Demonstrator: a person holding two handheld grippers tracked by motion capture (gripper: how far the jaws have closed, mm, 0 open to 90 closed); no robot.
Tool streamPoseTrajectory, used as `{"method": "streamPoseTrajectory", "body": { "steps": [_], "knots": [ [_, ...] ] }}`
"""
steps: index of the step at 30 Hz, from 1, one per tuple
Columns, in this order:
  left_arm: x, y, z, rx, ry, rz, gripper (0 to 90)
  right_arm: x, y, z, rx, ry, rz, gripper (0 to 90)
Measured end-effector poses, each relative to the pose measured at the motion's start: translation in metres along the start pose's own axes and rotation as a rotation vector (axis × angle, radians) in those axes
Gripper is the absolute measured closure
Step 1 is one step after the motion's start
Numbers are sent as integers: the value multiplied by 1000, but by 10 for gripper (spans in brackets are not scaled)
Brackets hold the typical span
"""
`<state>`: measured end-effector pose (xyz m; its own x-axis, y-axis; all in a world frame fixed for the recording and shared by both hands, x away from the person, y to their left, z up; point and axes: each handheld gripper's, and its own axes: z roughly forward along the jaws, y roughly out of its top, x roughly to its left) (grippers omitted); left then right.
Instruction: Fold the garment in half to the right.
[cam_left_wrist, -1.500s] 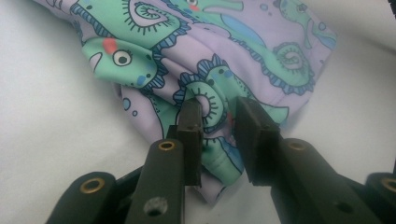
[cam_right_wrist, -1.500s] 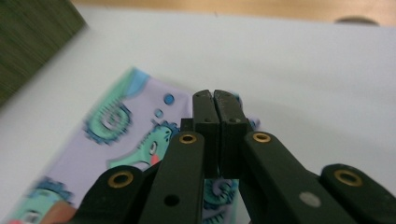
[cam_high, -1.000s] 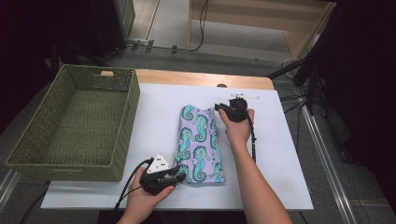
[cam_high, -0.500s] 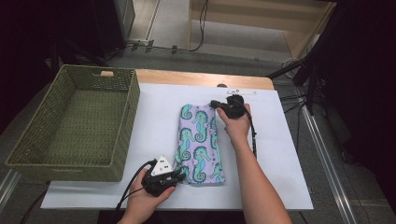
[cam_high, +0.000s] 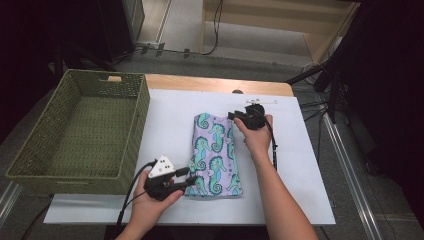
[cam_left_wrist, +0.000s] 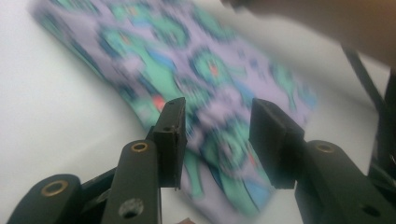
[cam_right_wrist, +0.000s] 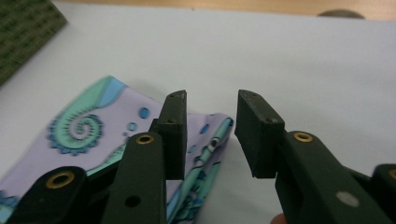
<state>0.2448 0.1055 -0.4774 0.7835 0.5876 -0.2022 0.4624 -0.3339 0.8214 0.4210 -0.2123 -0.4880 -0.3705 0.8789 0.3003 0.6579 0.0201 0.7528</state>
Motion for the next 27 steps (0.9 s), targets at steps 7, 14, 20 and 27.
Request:
{"method": "streamPoseTrajectory", "body": {
  "steps": [7,14,20,27],
  "knots": [
    [25,44,21,-1,81,-38,544,19,-21,-24,1,-5,-30,624],
    [66,75,81,43,176,-68,627,7,-26,-23,-15,-63,18,698],
    [99,86,102,38,221,-147,663,-3,-17,-12,-21,-55,39,698],
    [122,93,110,-6,288,-191,659,-6,-6,4,-17,-43,60,640]
  ]
}}
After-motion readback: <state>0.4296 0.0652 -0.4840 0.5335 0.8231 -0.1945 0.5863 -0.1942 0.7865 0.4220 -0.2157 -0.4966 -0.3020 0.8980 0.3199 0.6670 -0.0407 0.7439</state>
